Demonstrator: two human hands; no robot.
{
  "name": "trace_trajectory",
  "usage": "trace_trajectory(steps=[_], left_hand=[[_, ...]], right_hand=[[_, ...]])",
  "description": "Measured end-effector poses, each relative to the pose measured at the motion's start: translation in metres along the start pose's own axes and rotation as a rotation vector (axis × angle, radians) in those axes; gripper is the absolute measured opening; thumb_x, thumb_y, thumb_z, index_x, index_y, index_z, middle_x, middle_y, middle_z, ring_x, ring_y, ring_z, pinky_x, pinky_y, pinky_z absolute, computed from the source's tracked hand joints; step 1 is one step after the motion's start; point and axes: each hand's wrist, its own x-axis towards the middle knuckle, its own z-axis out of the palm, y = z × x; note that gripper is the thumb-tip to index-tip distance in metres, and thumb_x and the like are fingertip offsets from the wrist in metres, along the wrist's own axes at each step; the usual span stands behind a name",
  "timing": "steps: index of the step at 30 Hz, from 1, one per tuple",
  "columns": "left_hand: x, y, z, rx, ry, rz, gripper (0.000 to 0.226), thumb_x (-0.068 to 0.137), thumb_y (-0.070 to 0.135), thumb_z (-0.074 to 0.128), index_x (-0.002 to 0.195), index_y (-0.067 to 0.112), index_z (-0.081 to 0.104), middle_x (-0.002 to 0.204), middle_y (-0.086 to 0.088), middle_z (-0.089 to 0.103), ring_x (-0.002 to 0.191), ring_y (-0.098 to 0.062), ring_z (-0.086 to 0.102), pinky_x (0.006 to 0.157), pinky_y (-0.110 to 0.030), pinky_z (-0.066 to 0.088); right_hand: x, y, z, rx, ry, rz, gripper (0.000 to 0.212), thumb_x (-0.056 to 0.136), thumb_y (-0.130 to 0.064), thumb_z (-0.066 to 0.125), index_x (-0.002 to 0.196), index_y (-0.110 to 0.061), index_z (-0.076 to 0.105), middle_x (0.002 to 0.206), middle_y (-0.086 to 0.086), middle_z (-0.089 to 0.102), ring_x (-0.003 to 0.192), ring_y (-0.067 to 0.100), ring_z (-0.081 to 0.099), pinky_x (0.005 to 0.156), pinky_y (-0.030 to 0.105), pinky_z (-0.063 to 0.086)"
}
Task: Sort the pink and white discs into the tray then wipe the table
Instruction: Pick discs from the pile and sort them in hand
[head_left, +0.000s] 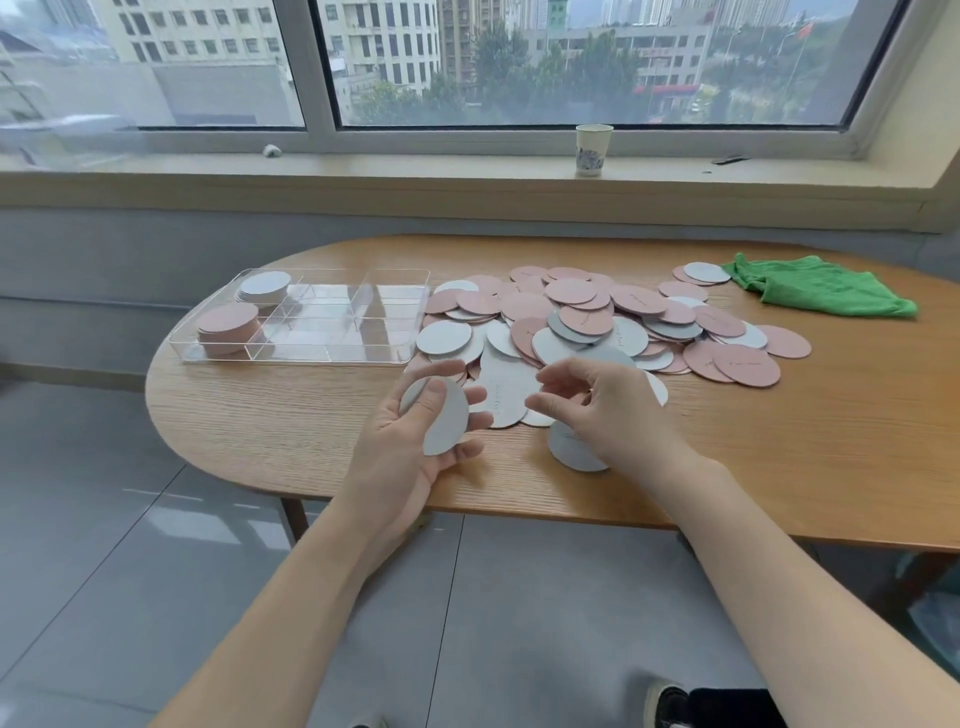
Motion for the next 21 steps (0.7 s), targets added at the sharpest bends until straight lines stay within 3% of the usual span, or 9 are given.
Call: trace_trajectory(steps=[4,7,13,15,18,21], left_hand=[[0.001,0.004,-0.01,-0.065,0.075,-0.016,0.029,0.101,0.024,0.059,0.124,0.007,0.063,0.11,-0.023,0.07,0.094,-0.033,0.069,0.072,-0.037,0.06],[0.001,0.004,-0.01,-0.108,0.101,-0.032,0.032,0.1,0.028,0.058,0.118,0.003,0.065,0.106,-0.025,0.068,0.092,-0.032,0.069,0.069,-0.036,0.059],[0.004,0.006,-0.01,-0.095,0.085,-0.063,0.046,0.093,0.043,0.058,0.113,0.002,0.066,0.098,-0.023,0.07,0.086,-0.029,0.07,0.069,-0.037,0.054],[0.005,0.006,-0.01,-0.09,0.074,-0.07,0.045,0.093,0.04,0.06,0.114,0.001,0.066,0.098,-0.023,0.07,0.086,-0.029,0.07,0.069,-0.037,0.055],[0.005,0.005,-0.013,-0.082,0.051,-0.063,0.04,0.088,0.025,0.071,0.118,0.0,0.065,0.101,-0.023,0.069,0.09,-0.031,0.068,0.069,-0.036,0.056],[0.004,0.004,-0.014,-0.046,0.031,-0.049,0.047,0.079,0.015,0.081,0.121,0.001,0.064,0.103,-0.023,0.069,0.093,-0.031,0.069,0.074,-0.038,0.058]], right_hand=[[0.017,-0.004,0.017,-0.183,-0.067,-0.021,0.047,0.08,-0.045,0.081,0.117,-0.018,0.071,0.106,-0.005,0.068,0.098,0.01,0.061,0.09,0.028,0.05],[0.025,-0.008,0.028,-0.319,-0.136,0.021,0.068,0.073,-0.056,0.082,0.129,-0.024,0.062,0.116,-0.005,0.057,0.107,0.014,0.054,0.095,0.035,0.048],[0.035,-0.011,0.036,-0.248,-0.169,0.094,0.077,0.064,-0.044,0.093,0.131,-0.025,0.06,0.114,-0.004,0.059,0.098,0.013,0.055,0.09,0.03,0.046],[0.036,-0.01,0.035,-0.204,-0.159,0.119,0.073,0.065,-0.037,0.094,0.128,-0.024,0.061,0.111,-0.004,0.059,0.094,0.011,0.056,0.084,0.025,0.044],[0.034,-0.007,0.031,-0.102,-0.102,0.12,0.042,0.075,-0.025,0.089,0.111,-0.021,0.068,0.095,-0.007,0.062,0.078,0.006,0.057,0.067,0.011,0.042],[0.032,-0.003,0.024,0.083,-0.034,0.131,0.016,0.081,-0.023,0.083,0.093,-0.021,0.073,0.084,-0.004,0.067,0.072,0.008,0.059,0.066,0.017,0.047]])
